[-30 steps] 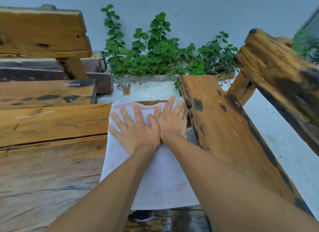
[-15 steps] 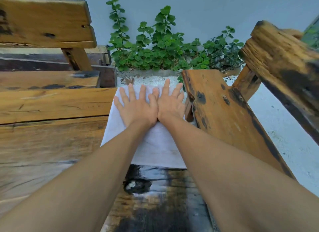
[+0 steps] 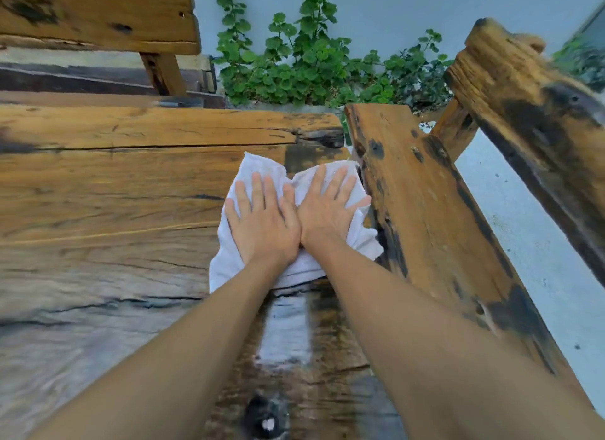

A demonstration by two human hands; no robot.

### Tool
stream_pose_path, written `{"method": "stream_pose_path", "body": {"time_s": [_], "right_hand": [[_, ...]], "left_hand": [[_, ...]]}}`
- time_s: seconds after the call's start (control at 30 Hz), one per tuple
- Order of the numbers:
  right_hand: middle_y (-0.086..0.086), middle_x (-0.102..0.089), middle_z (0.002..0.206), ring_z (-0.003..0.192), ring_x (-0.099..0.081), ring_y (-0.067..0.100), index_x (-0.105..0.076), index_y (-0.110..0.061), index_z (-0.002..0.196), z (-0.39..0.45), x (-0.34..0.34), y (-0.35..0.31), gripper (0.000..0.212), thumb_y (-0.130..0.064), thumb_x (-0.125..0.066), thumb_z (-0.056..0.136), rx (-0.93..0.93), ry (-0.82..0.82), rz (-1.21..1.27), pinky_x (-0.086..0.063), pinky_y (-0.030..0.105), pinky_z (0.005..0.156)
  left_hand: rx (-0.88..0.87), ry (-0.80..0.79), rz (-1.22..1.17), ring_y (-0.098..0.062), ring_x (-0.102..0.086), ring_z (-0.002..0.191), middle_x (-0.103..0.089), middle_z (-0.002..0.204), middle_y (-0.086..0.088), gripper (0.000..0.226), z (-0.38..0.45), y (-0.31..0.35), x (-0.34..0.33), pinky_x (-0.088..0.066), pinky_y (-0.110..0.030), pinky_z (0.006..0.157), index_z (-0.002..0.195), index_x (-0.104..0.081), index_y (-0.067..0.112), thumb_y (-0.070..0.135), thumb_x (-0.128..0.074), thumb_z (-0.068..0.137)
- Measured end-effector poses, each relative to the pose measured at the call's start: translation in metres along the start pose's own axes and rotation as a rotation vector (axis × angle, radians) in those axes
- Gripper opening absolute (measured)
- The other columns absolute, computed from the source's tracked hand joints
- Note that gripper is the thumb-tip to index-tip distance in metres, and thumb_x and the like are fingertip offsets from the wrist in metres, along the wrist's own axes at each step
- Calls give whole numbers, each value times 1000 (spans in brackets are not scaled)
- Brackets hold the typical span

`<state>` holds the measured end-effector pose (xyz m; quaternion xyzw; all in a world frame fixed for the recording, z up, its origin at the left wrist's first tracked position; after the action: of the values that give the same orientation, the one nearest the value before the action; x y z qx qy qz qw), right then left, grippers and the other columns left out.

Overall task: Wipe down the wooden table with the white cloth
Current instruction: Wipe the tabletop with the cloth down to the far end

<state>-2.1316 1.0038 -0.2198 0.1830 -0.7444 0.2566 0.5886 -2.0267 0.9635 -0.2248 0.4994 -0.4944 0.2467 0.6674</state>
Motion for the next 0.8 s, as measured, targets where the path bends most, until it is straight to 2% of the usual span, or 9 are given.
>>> {"method": "stream_pose_path", "body": {"time_s": [0.33,0.57,0.7,0.8], "right_hand": [[17,20,167,154,20,36,17,-23,159,-220,-38,12,78,-67,-11,100,-24,-40,-18,4,73,116],[14,25,167,154,21,36,22,-28,157,-375,-57,20,74,-64,-14,102,-66,-86,-67,0,72,118],[14,24,167,155,19,35,23,-29,157,-441,-67,23,74,-64,-12,102,-85,-90,-92,0,69,118],[14,26,166,155,20,35,29,-29,154,-481,-74,25,74,-63,-7,99,-89,-101,-118,0,68,118]], "left_hand": [[-108,-116,-34,-18,8,157,-4,170,11,61,-185,-85,46,4,-44,126,161,-10,24,45,-10,105],[-152,-163,-2,-19,4,158,-9,169,10,71,-320,-143,87,0,-44,126,161,-13,24,49,3,97],[-160,-158,2,-22,-11,157,-23,166,6,65,-377,-168,104,-11,-47,124,158,-27,19,44,-10,101],[-164,-170,9,-24,-15,156,-27,165,3,61,-413,-185,112,-14,-48,123,158,-30,19,41,-18,102]]}}
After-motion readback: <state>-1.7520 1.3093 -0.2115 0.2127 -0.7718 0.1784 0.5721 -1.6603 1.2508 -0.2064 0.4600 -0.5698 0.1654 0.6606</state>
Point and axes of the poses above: each hand's wrist, its own z-axis towards the middle knuckle, its own x-axis out of the back of the hand, y = z × x, the point moved 5 cm from there along z, towards the middle knuckle
